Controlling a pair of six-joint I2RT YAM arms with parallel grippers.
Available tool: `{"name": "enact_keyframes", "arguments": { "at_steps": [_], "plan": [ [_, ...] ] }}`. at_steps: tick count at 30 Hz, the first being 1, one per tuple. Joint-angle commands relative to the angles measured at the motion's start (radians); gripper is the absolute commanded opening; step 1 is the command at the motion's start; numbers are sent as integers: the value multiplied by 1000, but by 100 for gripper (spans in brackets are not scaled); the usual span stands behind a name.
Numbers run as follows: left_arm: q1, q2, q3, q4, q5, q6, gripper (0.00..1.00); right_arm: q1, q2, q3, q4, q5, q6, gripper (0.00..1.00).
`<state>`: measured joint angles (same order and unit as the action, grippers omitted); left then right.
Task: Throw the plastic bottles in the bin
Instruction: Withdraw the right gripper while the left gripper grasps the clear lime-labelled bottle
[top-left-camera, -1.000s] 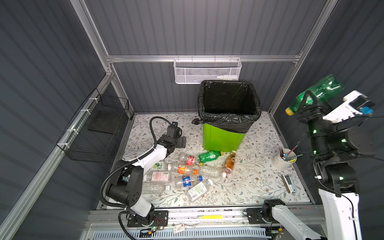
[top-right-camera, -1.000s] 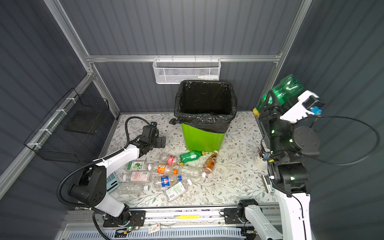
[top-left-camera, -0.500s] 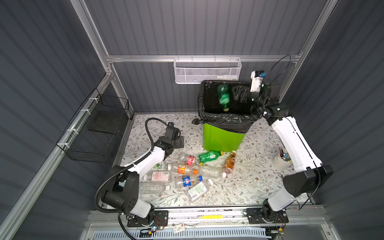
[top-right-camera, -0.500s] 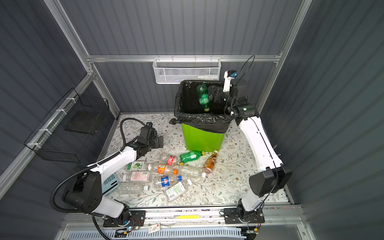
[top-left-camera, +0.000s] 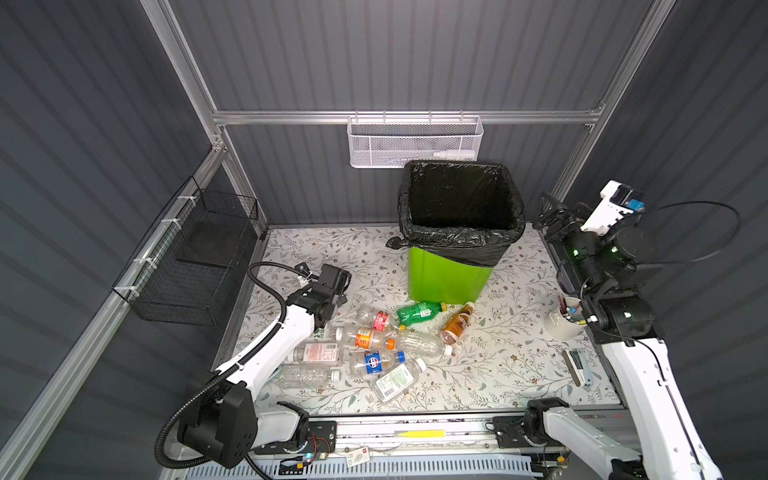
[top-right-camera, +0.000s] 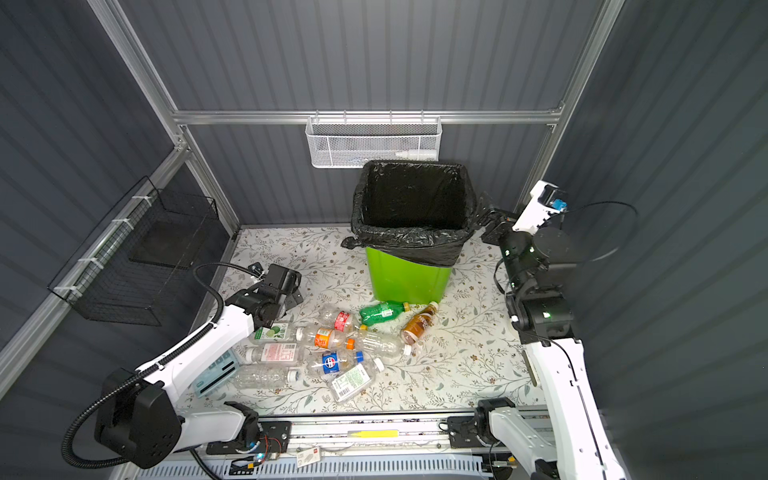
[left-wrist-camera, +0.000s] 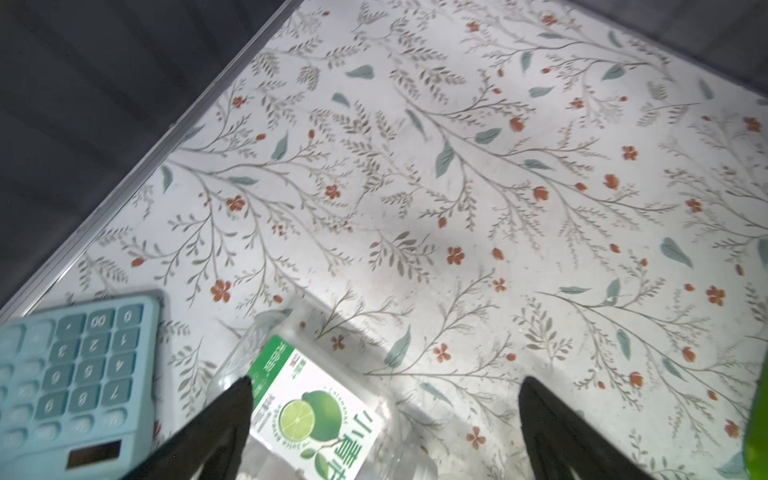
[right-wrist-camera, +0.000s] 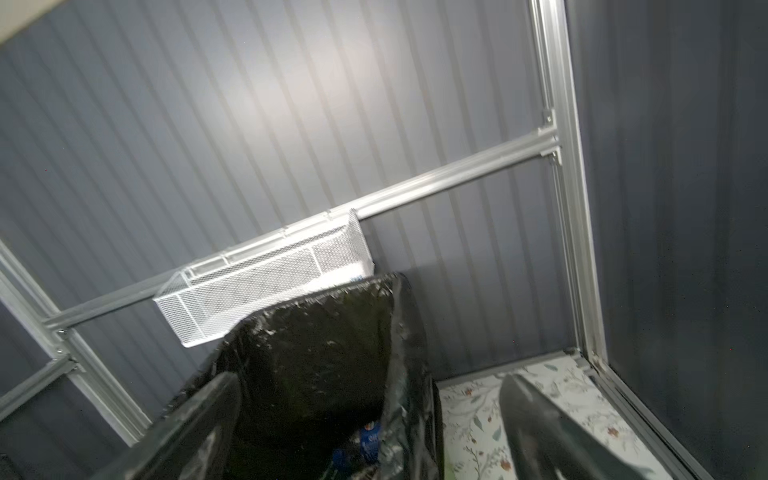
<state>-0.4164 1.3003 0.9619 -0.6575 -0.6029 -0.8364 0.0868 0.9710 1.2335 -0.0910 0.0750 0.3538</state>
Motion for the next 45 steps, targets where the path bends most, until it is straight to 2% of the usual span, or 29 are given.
{"name": "enact_keyframes", "arguments": {
  "at_steps": [1,7,11,13,28,45],
  "plan": [
    [27,-4,28,-153,12,-154,100,-31,-5,-67,-45,3,44,99],
    [64,-38,-12,-191,43,-263,100,-89,-58,-201,-73,-16,95,99],
    [182,-61,-90,-112,206,-239,100,-118,-91,-277,-78,-29,130,99],
    [219,-45,-103,-100,254,-227,100,-129,-109,-305,-79,-27,148,99],
    [251,79,-127,12,402,-232,100,-162,-129,-347,-105,-33,192,99],
    [271,170,-152,137,472,-248,98,-184,-133,-362,-119,-47,212,99]
  ]
}}
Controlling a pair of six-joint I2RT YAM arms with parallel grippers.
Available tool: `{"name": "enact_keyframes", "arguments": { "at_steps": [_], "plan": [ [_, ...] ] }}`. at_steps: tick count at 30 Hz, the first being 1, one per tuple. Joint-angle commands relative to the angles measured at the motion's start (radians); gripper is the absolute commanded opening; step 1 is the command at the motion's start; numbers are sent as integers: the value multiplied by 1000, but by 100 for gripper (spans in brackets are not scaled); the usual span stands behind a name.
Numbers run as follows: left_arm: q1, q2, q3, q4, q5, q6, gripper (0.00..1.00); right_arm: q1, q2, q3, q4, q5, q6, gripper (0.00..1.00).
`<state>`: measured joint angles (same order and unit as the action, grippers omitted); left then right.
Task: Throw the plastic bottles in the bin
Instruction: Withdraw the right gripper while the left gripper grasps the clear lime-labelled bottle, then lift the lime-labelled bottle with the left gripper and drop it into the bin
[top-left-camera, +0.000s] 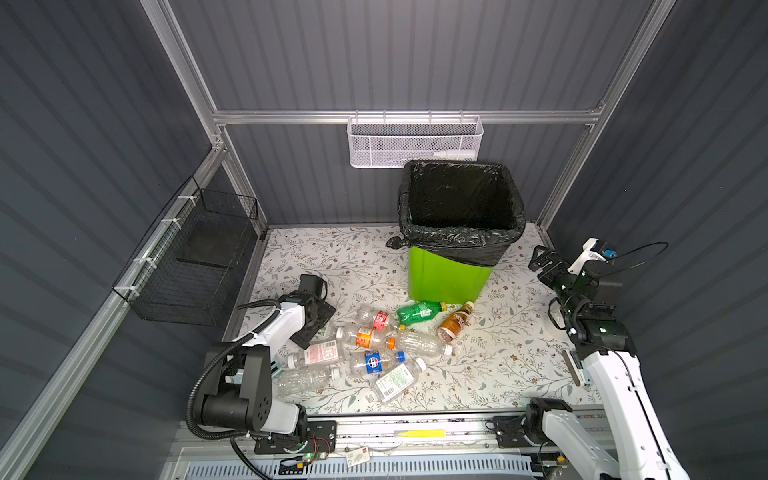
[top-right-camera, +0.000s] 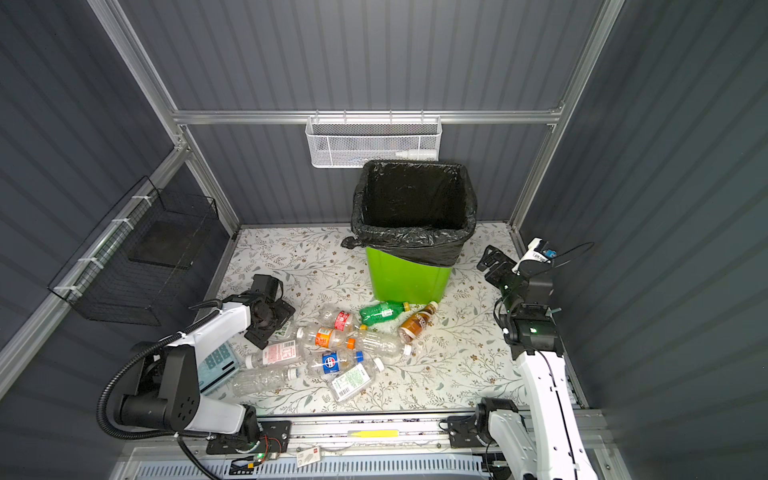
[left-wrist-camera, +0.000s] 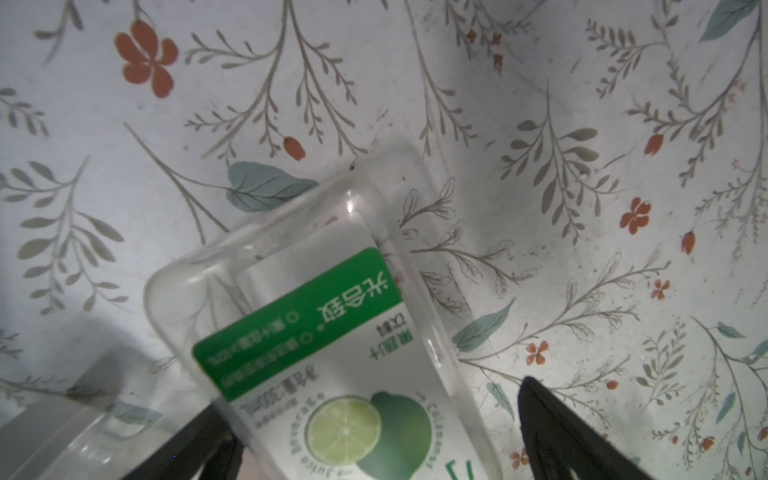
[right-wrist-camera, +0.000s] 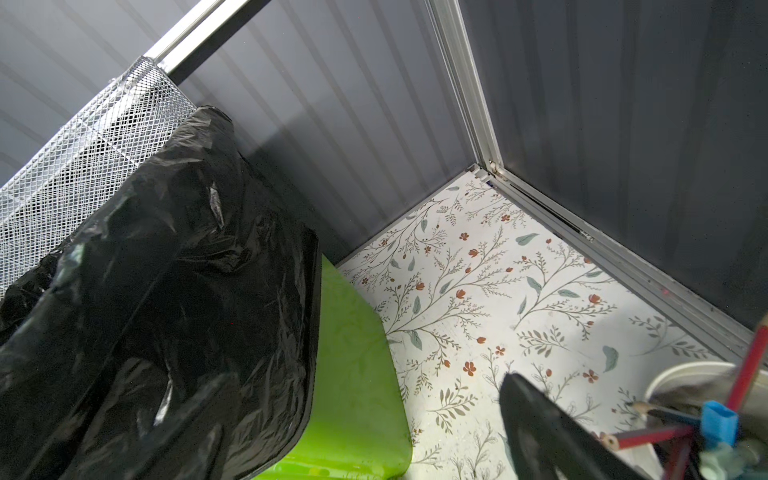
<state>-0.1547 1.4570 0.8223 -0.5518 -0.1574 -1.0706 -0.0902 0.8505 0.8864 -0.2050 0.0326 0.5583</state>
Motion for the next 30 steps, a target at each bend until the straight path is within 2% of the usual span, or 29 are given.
{"name": "enact_keyframes", "arguments": {
  "at_steps": [1,10,22,26,30],
  "plan": [
    [10,19,-12,40,29,-13,97,-8,-16,-17,-8,-3,7,99],
    [23,92,-9,106,68,-9,87,-27,-47,-33,-24,4,6,99],
    [37,101,34,192,85,6,53,-49,-79,-44,-43,8,6,99],
    [43,56,114,246,85,39,49,-55,-88,-43,-43,11,5,99],
    [44,-21,280,357,52,155,45,-63,-98,-38,-41,16,0,99]
  ]
}}
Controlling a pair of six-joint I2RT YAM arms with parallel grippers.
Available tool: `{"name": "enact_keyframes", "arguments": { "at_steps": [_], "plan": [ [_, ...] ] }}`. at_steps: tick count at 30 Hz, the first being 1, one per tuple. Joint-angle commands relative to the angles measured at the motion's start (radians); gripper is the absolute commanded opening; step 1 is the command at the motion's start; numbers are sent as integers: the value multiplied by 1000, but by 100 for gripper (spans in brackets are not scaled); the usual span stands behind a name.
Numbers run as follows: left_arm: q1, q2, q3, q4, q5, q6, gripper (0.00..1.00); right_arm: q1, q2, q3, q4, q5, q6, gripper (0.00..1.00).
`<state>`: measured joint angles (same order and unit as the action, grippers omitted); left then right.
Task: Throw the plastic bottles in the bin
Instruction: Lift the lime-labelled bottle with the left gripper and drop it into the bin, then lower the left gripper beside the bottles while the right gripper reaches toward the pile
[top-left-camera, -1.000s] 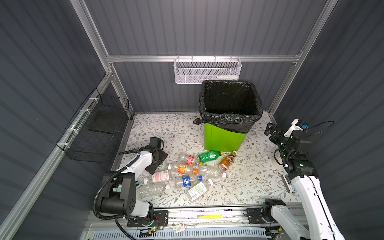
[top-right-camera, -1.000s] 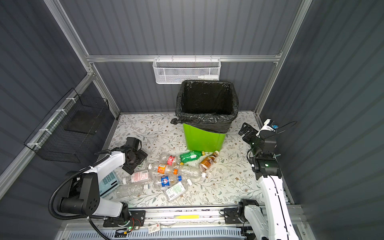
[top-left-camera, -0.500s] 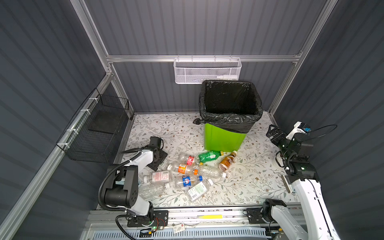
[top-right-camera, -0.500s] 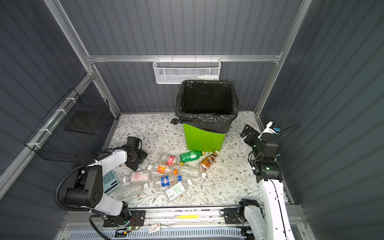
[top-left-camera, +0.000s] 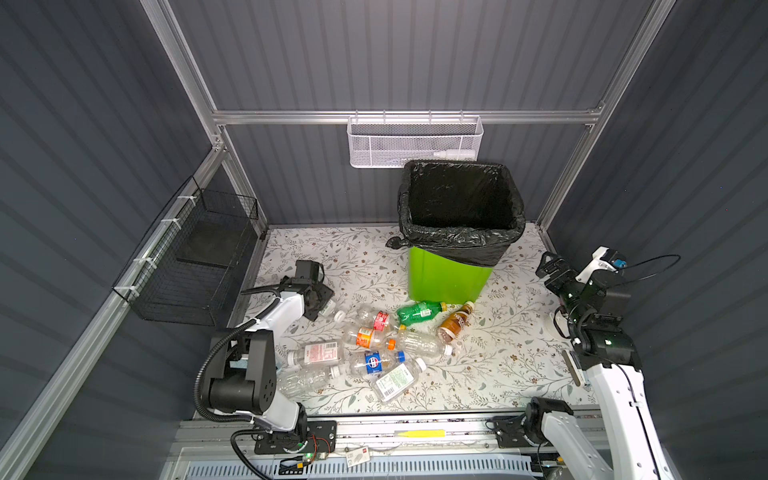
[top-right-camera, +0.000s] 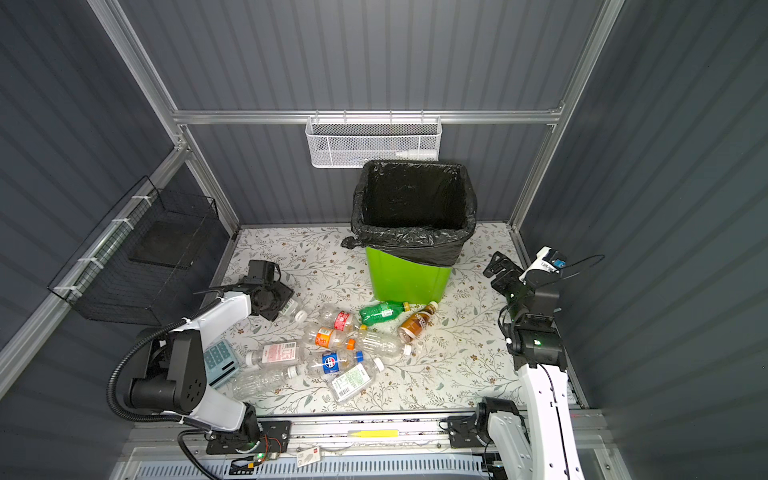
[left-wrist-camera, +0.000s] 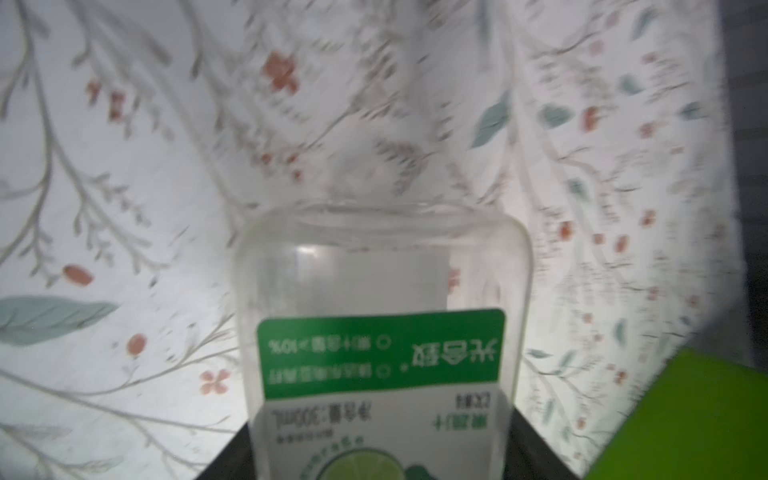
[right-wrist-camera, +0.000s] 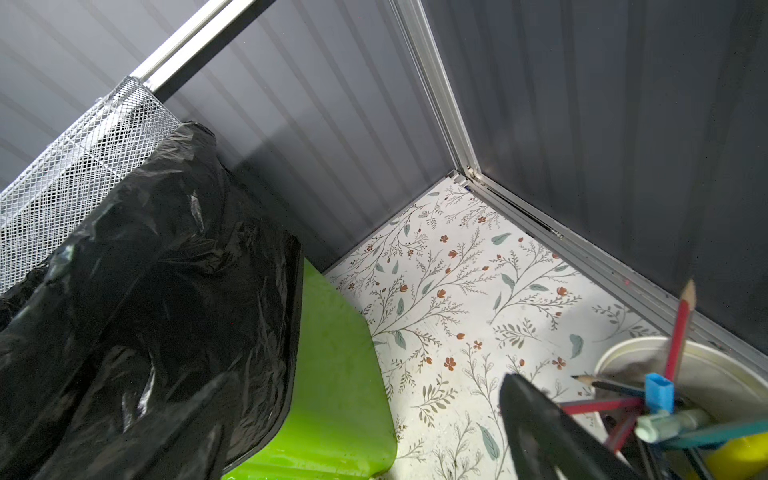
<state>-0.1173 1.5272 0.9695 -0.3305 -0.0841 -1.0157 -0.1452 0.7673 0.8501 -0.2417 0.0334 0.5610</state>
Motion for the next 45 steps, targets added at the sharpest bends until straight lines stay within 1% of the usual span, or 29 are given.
{"name": "enact_keyframes", "arguments": {
  "at_steps": [1,5,6,8,9,10,12,13,14,15,17,18,20,21,22,23,25,27,28,29,30,33,36,40,43,45],
  "plan": [
    [7,-107,177,170,-33,133,45,-10,-17,-2,-5,16,-3,99],
    [7,-162,374,321,-98,293,46,-13,-32,-6,-6,23,-5,99],
    [7,-173,409,375,-107,320,46,-16,-39,-9,-8,28,-4,99],
    [7,-181,473,500,-107,337,46,-19,-50,-17,-6,38,2,99],
    [6,-171,492,584,-81,332,46,-19,-55,-21,-3,44,8,99],
    [5,-150,517,634,-45,315,45,-21,-58,-25,0,44,13,99],
    [-17,-66,627,668,56,272,43,-22,-64,-28,5,39,25,99],
    [-50,-14,687,656,96,277,43,-23,-65,-31,10,37,30,99],
    [-101,46,759,631,126,305,43,-24,-68,-32,12,33,34,99],
    [-172,107,835,596,149,354,44,-24,-67,-33,18,20,37,99],
    [-287,241,1004,493,228,430,50,-24,-62,-29,27,-17,37,99],
    [-337,324,1120,412,284,454,56,-24,-58,-27,33,-43,38,99],
    [-404,474,1369,213,370,504,67,-24,-44,-17,33,-103,23,99],
    [-428,525,1478,131,390,542,75,-23,-35,-6,18,-129,12,99],
    [-439,542,1528,96,388,572,87,-24,-28,5,-3,-135,2,99],
    [-448,523,1522,99,366,596,100,-23,-28,17,-26,-124,-7,99],
    [-449,409,1367,214,293,625,100,-24,-48,13,-45,-89,-14,99],
    [-449,247,1092,412,184,671,100,-24,-84,-13,-34,-66,-11,99],
    [-449,187,998,480,144,689,100,-24,-99,-25,-30,-58,-5,99],
    [-449,130,917,526,100,709,100,-22,-111,-38,-29,-51,5,99],
    [-449,89,866,535,65,729,100,-23,-119,-49,-29,-49,15,99],
    [-449,7,768,516,-21,774,100,-24,-123,-78,-36,-64,50,99],
    [-447,-44,685,481,-85,804,100,-24,-120,-114,-34,-99,99,99],
    [-445,-81,612,322,-212,831,100,-22,-117,-185,-5,-160,182,99],
    [-440,-118,528,246,-305,868,100,-22,-114,-246,23,-196,228,99],
    [-432,-135,483,175,-378,846,100,-19,-111,-276,44,-219,247,99]
  ]
}}
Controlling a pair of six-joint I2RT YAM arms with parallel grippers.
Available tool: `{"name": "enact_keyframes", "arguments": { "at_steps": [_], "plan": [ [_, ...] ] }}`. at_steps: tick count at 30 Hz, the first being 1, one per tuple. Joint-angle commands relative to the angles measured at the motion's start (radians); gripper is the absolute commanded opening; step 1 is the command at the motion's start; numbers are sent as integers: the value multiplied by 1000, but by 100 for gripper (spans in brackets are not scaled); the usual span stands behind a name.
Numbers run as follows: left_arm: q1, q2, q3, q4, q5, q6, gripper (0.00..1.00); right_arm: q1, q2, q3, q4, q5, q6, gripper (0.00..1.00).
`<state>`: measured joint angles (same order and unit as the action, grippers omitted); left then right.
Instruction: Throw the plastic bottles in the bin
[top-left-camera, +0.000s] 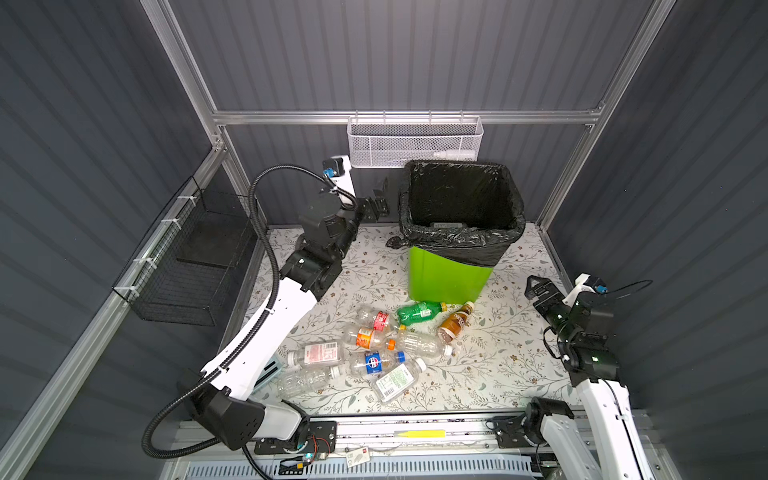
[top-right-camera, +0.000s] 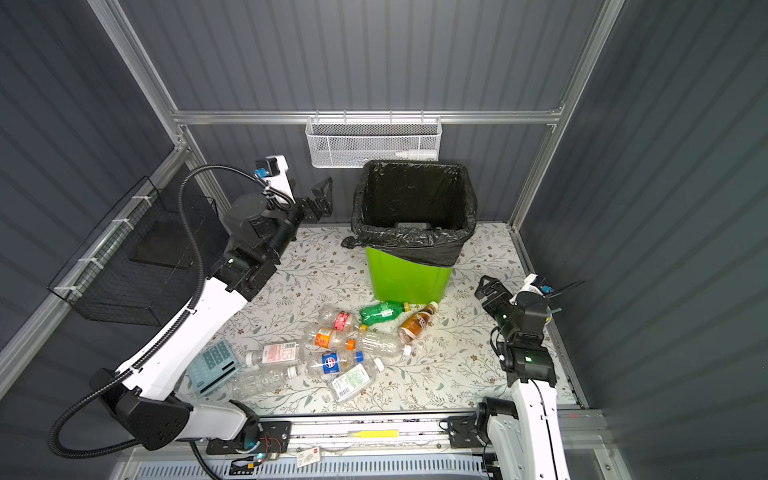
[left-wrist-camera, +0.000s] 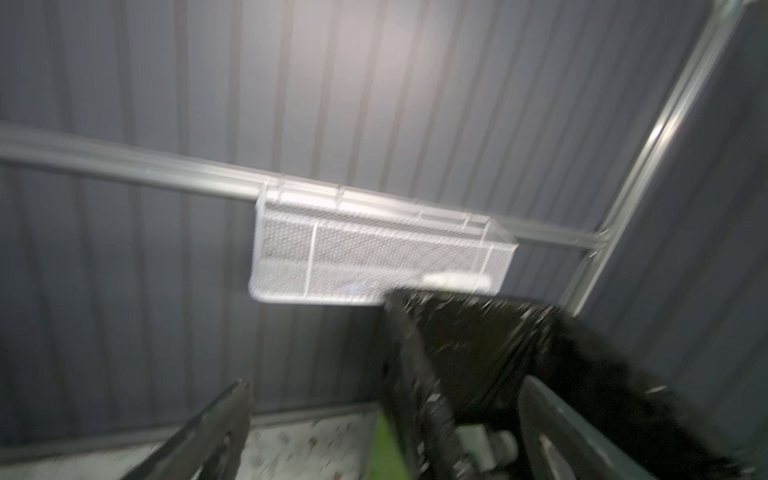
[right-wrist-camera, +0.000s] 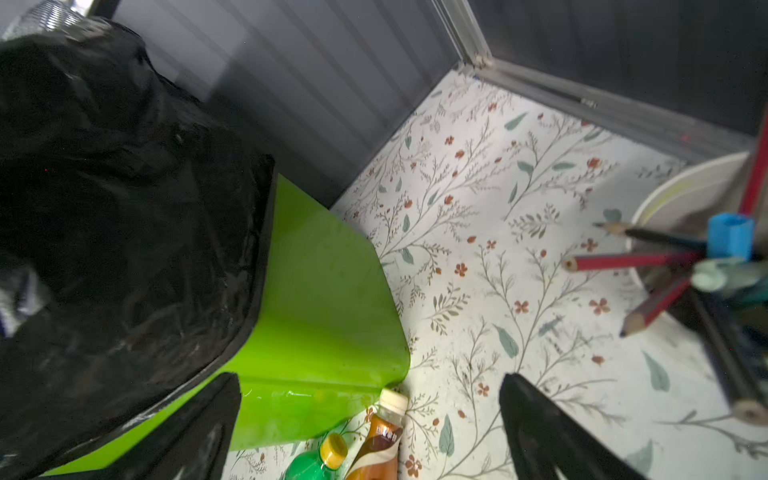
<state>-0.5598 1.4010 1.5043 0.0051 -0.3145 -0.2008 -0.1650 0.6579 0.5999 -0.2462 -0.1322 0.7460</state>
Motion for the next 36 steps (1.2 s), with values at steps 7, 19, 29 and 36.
{"name": "enact_keyframes", "arguments": {
  "at_steps": [7,19,29,36],
  "plan": [
    [191,-85,-287,-296,-116,-270,100,132,16,-69,49,-64,-46,99],
    [381,-66,-479,-297,-40,-421,100,668,129,-61,-2,187,-315,98],
    [454,-47,-567,-266,35,-523,100,952,481,158,-90,221,-619,96],
    [457,-44,-578,-267,37,-526,100,1041,629,233,-115,150,-721,93]
  ]
}}
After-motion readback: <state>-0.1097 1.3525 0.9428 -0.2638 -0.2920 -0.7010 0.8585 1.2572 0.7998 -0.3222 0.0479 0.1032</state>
